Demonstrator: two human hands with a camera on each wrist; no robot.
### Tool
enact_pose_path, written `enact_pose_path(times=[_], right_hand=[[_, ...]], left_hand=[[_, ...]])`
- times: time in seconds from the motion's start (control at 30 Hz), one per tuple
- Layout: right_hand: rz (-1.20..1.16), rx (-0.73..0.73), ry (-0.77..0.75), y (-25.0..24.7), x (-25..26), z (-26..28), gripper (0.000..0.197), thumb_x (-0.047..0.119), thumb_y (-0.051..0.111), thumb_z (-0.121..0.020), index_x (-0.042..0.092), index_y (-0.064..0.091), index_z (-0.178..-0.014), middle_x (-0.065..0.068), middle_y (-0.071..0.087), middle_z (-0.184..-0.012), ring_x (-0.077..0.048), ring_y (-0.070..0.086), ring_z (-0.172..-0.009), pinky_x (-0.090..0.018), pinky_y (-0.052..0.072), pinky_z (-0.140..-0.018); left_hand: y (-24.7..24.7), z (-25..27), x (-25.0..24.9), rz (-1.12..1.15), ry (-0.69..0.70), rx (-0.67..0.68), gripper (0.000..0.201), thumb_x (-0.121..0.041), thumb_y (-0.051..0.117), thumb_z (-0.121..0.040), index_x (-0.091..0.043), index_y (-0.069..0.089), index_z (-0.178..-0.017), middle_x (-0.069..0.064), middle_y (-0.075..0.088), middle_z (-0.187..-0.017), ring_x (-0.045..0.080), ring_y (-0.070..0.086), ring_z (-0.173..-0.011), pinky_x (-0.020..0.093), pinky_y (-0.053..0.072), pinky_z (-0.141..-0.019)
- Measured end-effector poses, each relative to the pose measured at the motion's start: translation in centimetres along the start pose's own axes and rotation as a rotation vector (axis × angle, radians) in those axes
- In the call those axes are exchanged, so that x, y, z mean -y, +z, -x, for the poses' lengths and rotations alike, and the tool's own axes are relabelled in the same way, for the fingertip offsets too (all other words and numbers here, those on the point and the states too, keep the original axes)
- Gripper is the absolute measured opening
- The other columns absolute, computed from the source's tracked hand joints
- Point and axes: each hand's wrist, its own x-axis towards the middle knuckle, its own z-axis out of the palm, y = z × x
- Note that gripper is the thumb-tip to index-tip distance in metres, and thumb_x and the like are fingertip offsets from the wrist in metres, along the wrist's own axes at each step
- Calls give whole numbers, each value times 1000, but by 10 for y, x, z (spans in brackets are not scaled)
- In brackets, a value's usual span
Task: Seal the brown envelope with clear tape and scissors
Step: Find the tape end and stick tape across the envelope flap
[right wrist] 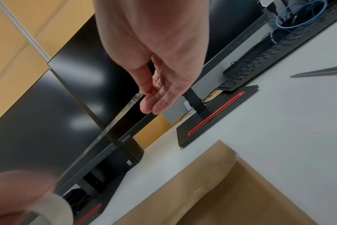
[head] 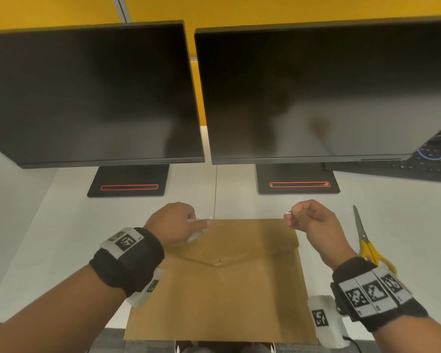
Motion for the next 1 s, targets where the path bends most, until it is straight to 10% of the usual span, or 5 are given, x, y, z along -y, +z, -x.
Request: enact_pose_path(times=[0.17, 0.3, 0.5, 0.63, 1.0], right_hand=[[7, 45, 37, -16, -12, -1, 13, 1, 54, -92, 0, 62, -81, -14, 68, -77, -30, 64, -76, -47, 55, -87], [-10, 20, 56, -24, -19, 1, 12, 0, 55, -92, -1, 62, -82, -18, 69, -81, -31, 64, -77, -45, 54, -86], [29, -23, 23, -27, -25, 4, 13, 2, 52, -93, -1, 60, -84, -16, 69, -83, -25, 67, -75, -22, 57, -73], [67, 26, 56, -37, -29, 4, 11, 5, 58, -92, 0, 65, -85, -16, 71, -85, -26, 69, -80, -30, 56, -79], [-59, 76, 198, -38, -60, 5, 5, -2, 61, -88, -6, 64, -90, -8, 72, -72, -23, 67, -74, -19, 58, -65]], left_hand=[[2, 21, 0, 289, 128, 248, 25, -49, 47, -94, -36, 50, -115, -8, 62, -77, 5, 56, -76, 22, 46, -77], [5, 25, 11, 413, 171, 451, 27, -32, 47, -99, -36, 54, -125, -9, 69, -80, 4, 61, -73, 28, 49, -82], [16, 31, 0, 129, 34, 352, 20, -42, 50, -95, -28, 60, -105, -4, 60, -63, 4, 54, -52, 22, 42, -61], [28, 35, 0, 158, -5, 332, 22, -45, 56, -91, -25, 63, -95, -7, 58, -56, -1, 47, -38, 24, 40, -55], [48, 32, 0, -20, 18, 302, 25, -46, 49, -94, -30, 62, -105, -14, 55, -74, 8, 51, -68, 27, 37, -66]])
